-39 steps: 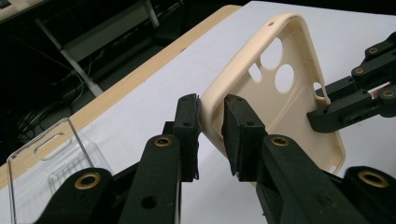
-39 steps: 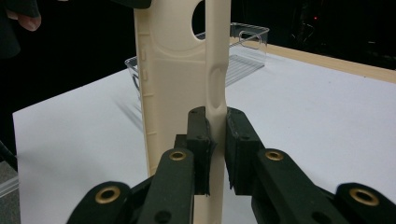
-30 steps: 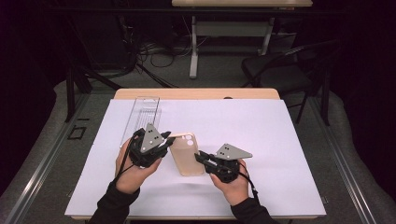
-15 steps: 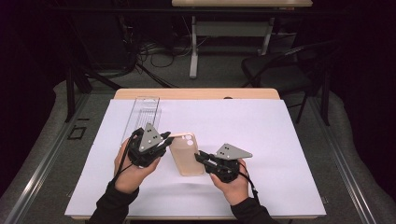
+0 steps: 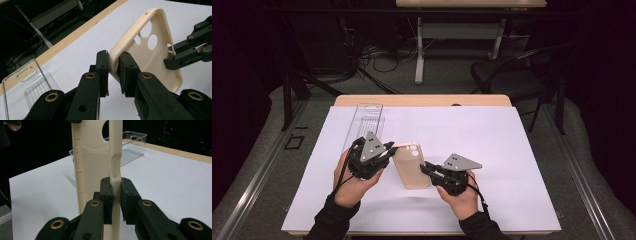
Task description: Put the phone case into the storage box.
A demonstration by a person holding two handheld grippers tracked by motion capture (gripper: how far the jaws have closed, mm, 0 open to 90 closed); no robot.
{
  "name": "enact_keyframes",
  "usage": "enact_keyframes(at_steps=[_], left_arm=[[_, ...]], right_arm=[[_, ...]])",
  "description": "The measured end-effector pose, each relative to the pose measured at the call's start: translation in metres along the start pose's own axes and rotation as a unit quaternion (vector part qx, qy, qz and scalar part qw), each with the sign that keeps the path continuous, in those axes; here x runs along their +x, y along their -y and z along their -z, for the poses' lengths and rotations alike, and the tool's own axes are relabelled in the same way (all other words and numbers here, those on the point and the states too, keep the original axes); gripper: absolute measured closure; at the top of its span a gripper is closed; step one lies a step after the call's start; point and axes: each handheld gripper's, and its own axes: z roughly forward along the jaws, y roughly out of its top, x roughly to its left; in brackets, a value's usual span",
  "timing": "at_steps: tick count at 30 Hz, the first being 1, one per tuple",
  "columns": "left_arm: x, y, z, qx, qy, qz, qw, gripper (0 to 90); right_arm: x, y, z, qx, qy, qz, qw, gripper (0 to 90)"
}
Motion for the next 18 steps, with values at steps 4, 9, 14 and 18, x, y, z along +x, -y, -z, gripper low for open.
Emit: enact_keyframes(at_steps=[4, 9, 14, 18], left_arm=[[0.0, 0.0, 0.0, 0.0, 0.001, 0.002, 1.0, 79.6], [0.0007, 0.0, 0.0003, -0.002, 0.001, 0.005, 1.0, 79.6], [0.0013, 0.0002, 0.0003, -0.003, 0.0, 0.007, 1.0, 79.7], [0.0023, 0.0005, 0.0008, -0.005, 0.0, 0.011, 0.9999, 79.7]], right_arm=[[0.0, 0.0002, -0.0003, 0.0, -0.002, -0.003, 1.0, 81.0], [-0.0002, 0.0001, -0.0005, -0.002, -0.004, -0.005, 1.0, 80.4], [-0.0002, 0.0004, -0.001, -0.002, -0.007, -0.006, 1.0, 77.4], [0.0, 0.0005, -0.0012, -0.001, -0.009, -0.007, 0.9999, 75.5]])
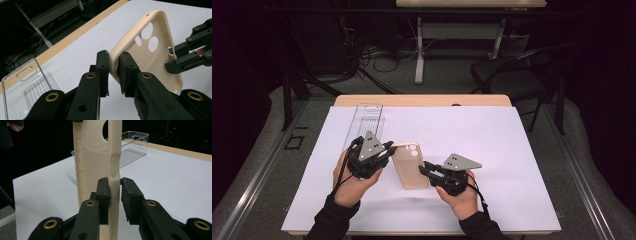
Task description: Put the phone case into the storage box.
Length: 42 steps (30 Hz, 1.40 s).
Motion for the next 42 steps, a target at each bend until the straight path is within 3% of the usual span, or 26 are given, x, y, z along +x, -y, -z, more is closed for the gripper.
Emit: enact_keyframes(at_steps=[7, 19, 27, 36, 42], left_arm=[[0.001, 0.001, -0.001, 0.004, 0.002, 0.002, 1.0, 79.7], [0.006, 0.003, -0.002, 0.004, 0.0, 0.015, 0.9999, 79.6], [0.01, 0.005, -0.001, -0.005, -0.007, 0.007, 0.9999, 79.6], [0.016, 0.009, -0.005, -0.013, -0.009, 0.005, 0.9999, 79.4], [0.019, 0.011, -0.006, -0.019, -0.009, 0.002, 0.9998, 79.4]], right_arm=[[0.001, 0.0, -0.001, -0.003, -0.011, -0.002, 0.9999, 66.2], [0.0, -0.002, -0.001, -0.012, -0.001, 0.006, 0.9999, 52.6], [-0.005, -0.009, 0.003, -0.002, 0.005, 0.009, 0.9999, 48.8], [-0.017, -0.014, 0.004, 0.005, -0.001, -0.004, 1.0, 44.3], [-0.022, -0.015, 0.004, 0.01, 0.012, -0.003, 0.9999, 39.1]])
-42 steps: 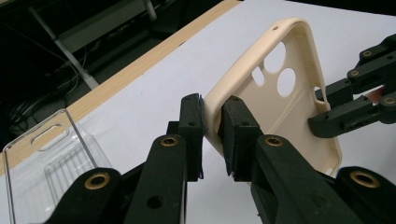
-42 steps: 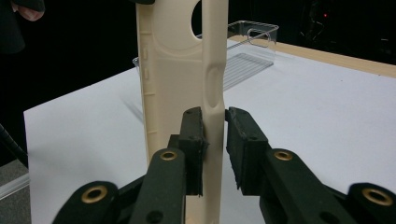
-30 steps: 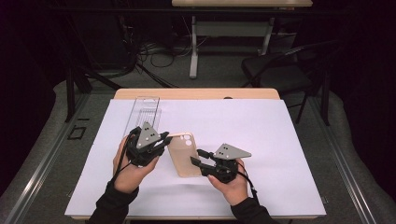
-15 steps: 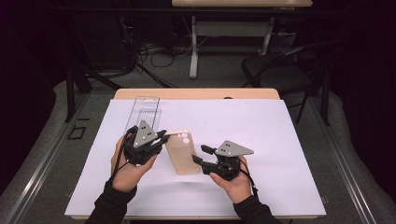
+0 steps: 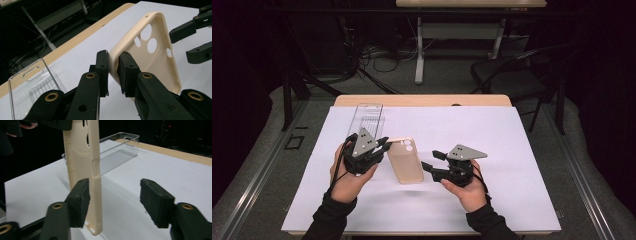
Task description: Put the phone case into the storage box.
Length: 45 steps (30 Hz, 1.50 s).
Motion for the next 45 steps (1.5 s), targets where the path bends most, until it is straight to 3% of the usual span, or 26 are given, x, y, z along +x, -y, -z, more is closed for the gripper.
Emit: enact_keyframes(at_steps=[13, 19, 25, 33, 39, 45], left_arm=[[0.004, 0.004, -0.002, -0.021, 0.0, -0.008, 0.9997, 79.3], [0.004, 0.004, 0.0, -0.032, 0.0, -0.008, 0.9994, 79.3], [0.005, 0.008, 0.0, -0.043, -0.004, -0.011, 0.999, 79.3], [0.005, 0.01, -0.001, -0.056, -0.013, -0.023, 0.9981, 79.2], [0.003, 0.007, -0.005, -0.069, -0.02, -0.045, 0.9964, 79.2], [0.004, 0.002, -0.012, -0.075, -0.02, -0.069, 0.9946, 79.2]], right_arm=[[-0.005, -0.001, 0.002, 0.02, 0.049, -0.004, 0.9986, 16.3], [-0.005, -0.001, 0.003, 0.024, 0.066, -0.009, 0.9975, 13.8], [-0.003, 0.0, 0.001, 0.028, 0.051, -0.005, 0.9983, 1.2], [-0.005, 0.001, 0.002, 0.026, 0.053, -0.007, 0.9982, 0.0], [-0.006, 0.0, 0.005, 0.024, 0.062, -0.016, 0.9977, 0.0], [-0.007, 0.002, 0.009, 0.029, 0.07, -0.009, 0.9971, 0.0]])
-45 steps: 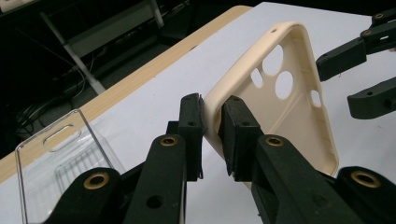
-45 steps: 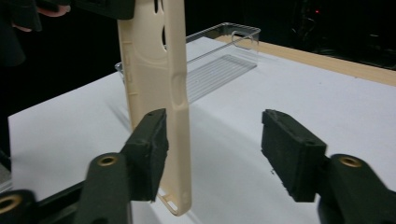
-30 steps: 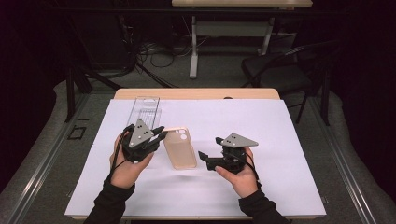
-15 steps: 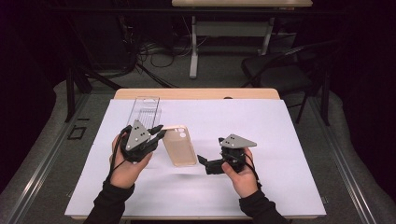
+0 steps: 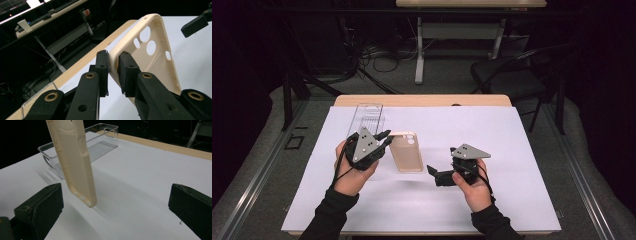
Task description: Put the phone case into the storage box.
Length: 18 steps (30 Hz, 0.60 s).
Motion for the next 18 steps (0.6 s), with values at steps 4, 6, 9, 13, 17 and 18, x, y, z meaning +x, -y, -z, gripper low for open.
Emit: enact_keyframes(at_steps=[4, 6, 9, 13, 17, 18], left_arm=[[0.005, -0.005, -0.007, -0.004, 0.001, -0.014, 0.9999, 79.2], [0.009, -0.007, -0.009, -0.006, -0.001, -0.017, 0.9998, 79.2], [0.014, -0.008, -0.012, -0.01, 0.0, -0.016, 0.9998, 79.2], [0.022, -0.008, -0.017, -0.017, 0.001, -0.011, 0.9998, 79.2], [0.029, -0.01, -0.021, -0.015, -0.001, -0.015, 0.9998, 79.2], [0.031, -0.011, -0.022, -0.016, -0.002, -0.017, 0.9997, 79.2]], right_arm=[[-0.003, 0.0, 0.001, -0.003, 0.0, -0.002, 1.0, 0.0], [-0.004, 0.0, 0.001, -0.004, 0.002, -0.003, 1.0, 0.0], [-0.004, 0.0, 0.001, -0.004, 0.001, -0.006, 1.0, 0.0], [-0.005, -0.001, 0.002, -0.005, -0.001, -0.007, 1.0, 0.0], [-0.007, 0.0, 0.005, -0.005, 0.002, -0.006, 1.0, 0.0], [-0.008, 0.001, 0.005, -0.005, 0.004, -0.006, 1.0, 0.0]])
